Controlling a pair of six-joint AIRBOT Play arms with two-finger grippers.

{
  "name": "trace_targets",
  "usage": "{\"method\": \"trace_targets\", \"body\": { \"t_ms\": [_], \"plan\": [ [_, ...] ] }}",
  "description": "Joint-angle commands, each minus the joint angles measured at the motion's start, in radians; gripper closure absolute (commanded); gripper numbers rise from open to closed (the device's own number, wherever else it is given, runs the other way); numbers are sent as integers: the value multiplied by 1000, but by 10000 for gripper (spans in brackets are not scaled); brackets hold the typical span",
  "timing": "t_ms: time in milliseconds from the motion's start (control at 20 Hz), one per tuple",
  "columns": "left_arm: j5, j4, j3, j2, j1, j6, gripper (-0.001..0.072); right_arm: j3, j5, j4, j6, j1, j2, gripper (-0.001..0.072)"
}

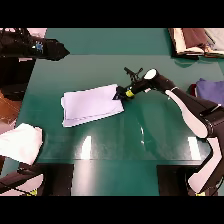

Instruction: Fold the shirts.

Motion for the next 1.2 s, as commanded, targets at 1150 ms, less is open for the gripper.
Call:
{"method": "trace_targets", "body": {
  "t_ms": [1150],
  "plan": [
    [42,-48,-1,0,-245,-9,683,224,-37,-530,162,-982,470,695]
  ]
}}
